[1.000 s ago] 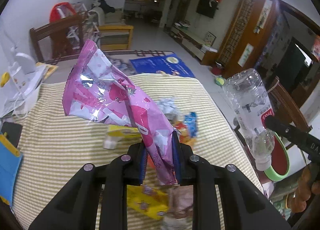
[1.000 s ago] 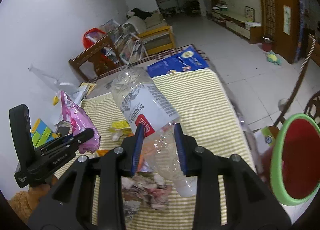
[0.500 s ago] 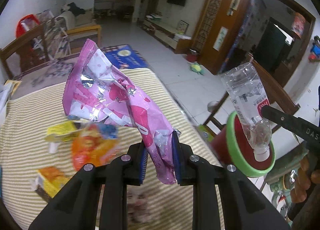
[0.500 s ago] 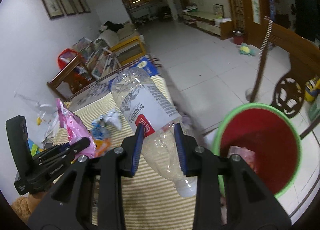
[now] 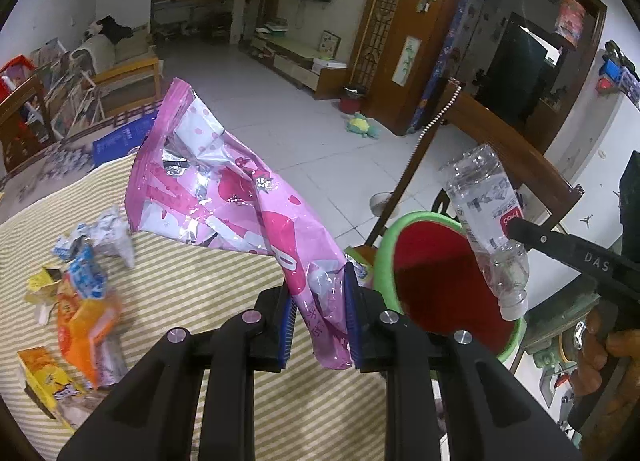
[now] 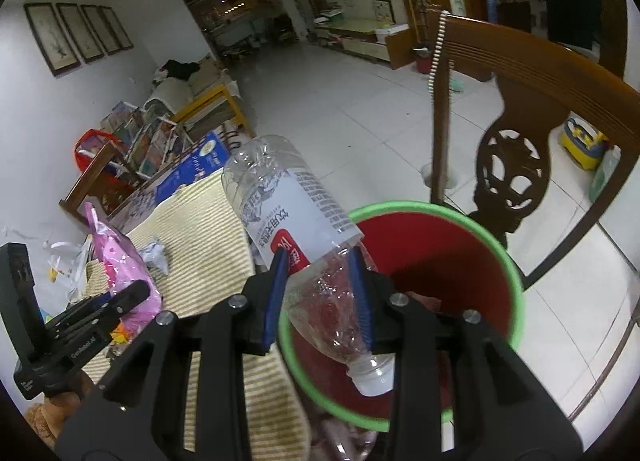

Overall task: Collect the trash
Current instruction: 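Carry bag and bottle to the red bucket and release both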

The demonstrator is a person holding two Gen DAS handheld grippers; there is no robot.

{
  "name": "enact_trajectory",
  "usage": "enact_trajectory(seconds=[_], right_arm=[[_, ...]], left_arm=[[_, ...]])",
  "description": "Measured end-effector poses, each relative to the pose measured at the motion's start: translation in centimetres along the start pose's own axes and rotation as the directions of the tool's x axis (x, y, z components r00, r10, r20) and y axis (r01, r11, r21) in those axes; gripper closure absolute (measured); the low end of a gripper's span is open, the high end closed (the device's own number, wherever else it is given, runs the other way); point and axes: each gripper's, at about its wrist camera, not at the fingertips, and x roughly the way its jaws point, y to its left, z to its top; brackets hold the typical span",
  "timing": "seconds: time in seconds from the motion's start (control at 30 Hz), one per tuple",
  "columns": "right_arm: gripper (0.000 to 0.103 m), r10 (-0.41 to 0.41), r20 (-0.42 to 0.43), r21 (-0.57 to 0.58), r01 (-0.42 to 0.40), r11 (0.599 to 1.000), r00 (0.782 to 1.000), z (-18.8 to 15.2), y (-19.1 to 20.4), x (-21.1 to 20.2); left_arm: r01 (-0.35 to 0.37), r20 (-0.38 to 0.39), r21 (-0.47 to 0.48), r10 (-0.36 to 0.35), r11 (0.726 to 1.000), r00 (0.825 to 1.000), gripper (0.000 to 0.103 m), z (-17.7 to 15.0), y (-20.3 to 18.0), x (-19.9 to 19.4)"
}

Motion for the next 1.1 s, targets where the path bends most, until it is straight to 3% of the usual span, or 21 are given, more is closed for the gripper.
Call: enact_trajectory(seconds=[0.1, 0.17, 0.33, 0.6, 0.77, 0.83, 0.87, 0.9, 0.93, 1.1], right_arm=[[0.069, -0.003, -0.006, 0.035, 0.004, 0.999, 1.000, 0.0, -1.6, 0.0], [0.060, -0.010, 0.009, 0.057, 0.010, 0.998, 1.000, 0.0, -2.5, -0.4], [0.059, -0.057, 0.054, 0.067, 0.053, 0.996, 0.997, 0.5, -3.8, -1.6], [0.055, -0.162, 0.104, 0.088, 0.153, 0.984, 0.981, 0.2, -6.2, -4.1], [0.055, -0.215, 0.118, 0.122, 0.201, 0.972, 0.969, -0.3, -8.0, -5.8], [0.055, -0.234, 0.123, 0.138, 0.217, 0.967, 0.965, -0.6, -8.7, -6.4], [0.054, -0.244, 0.125, 0.147, 0.225, 0.963, 0.962, -0.7, -9.0, -6.7], [0.054, -0.248, 0.126, 0.152, 0.229, 0.962, 0.960, -0.9, -9.1, -6.8], [0.054, -0.253, 0.128, 0.158, 0.232, 0.960, 0.959, -0.9, -9.2, -7.0], [0.053, -0.253, 0.133, 0.153, 0.232, 0.961, 0.958, -0.8, -8.6, -7.1]], left_arm=[[0.002, -0.004, 0.010, -0.002, 1.000, 1.000, 0.084, 0.3, -1.5, 0.5], [0.008, -0.008, 0.018, -0.008, 1.000, 1.000, 0.084, 0.4, -2.3, 0.7], [0.067, -0.030, 0.074, -0.065, 0.995, 0.997, 0.084, 1.0, -5.7, 2.1], [0.222, -0.134, 0.195, -0.199, 0.955, 0.971, 0.084, 0.2, -12.3, 6.1], [0.273, -0.179, 0.225, -0.236, 0.935, 0.955, 0.083, 0.2, -14.5, 8.6], [0.284, -0.191, 0.225, -0.243, 0.932, 0.951, 0.080, 0.1, -15.2, 9.3], [0.285, -0.191, 0.223, -0.245, 0.932, 0.951, 0.071, 0.1, -15.3, 9.4], [0.285, -0.188, 0.222, -0.245, 0.933, 0.951, 0.057, -0.1, -15.1, 9.4], [0.284, -0.177, 0.219, -0.248, 0.934, 0.952, 0.051, -0.1, -15.2, 9.2], [0.233, -0.141, 0.231, -0.205, 0.945, 0.969, 0.049, 0.4, -14.6, 8.0]])
